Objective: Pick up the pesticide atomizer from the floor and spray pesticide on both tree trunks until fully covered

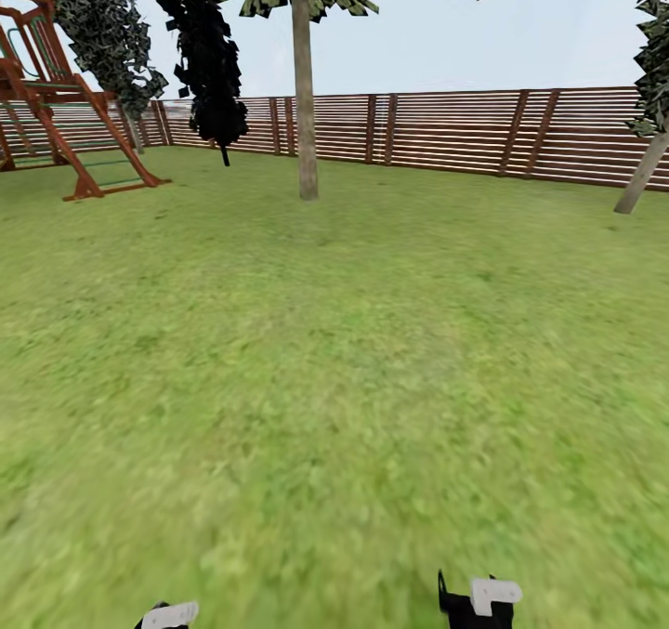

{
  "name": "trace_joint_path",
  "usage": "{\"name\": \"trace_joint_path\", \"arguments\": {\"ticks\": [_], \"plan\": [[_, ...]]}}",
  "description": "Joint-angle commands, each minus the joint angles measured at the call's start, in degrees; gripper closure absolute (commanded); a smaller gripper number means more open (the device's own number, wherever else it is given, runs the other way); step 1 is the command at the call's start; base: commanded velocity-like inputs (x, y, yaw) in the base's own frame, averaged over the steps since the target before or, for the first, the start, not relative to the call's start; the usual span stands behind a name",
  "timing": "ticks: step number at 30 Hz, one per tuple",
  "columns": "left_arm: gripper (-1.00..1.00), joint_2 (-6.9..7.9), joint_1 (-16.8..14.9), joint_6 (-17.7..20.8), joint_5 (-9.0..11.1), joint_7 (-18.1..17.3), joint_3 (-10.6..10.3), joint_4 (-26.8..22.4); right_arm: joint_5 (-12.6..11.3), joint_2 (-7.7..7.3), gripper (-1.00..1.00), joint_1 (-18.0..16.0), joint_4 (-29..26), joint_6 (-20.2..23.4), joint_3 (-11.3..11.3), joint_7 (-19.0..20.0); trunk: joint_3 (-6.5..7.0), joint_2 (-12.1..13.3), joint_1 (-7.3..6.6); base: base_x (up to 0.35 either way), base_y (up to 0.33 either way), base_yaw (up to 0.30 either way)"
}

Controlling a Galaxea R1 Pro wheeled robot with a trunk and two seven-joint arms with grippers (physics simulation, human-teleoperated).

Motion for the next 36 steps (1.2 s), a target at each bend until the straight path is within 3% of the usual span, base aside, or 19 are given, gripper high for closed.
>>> {"name": "trace_joint_path", "arguments": {"ticks": [1, 27, 36], "plan": [[1.0, 0.0, 0.0, 0.01, 0.0, 0.02, 0.0, -0.01, 0.0, 0.0, -1.0, 0.0, 0.1, 0.0, 0.01, 0.0, 0.0, 0.0, 0.0, 0.339, 0.0, 0.0], [1.0, -0.04, 0.0, -0.05, 0.0, 0.02, 0.0, -0.01, 0.0, 0.0, -1.0, 0.01, 0.2, 0.0, -0.04, -0.01, 0.0, 0.0, 0.0, 0.339, 0.0, 0.002], [1.0, 0.0, 0.0, -0.02, 0.0, 0.02, 0.0, -0.01, 0.0, 0.0, -1.0, 0.01, 0.2, 0.0, -0.04, -0.01, 0.33, 0.0, 0.0, 0.339, 0.0, 0.166]]}}
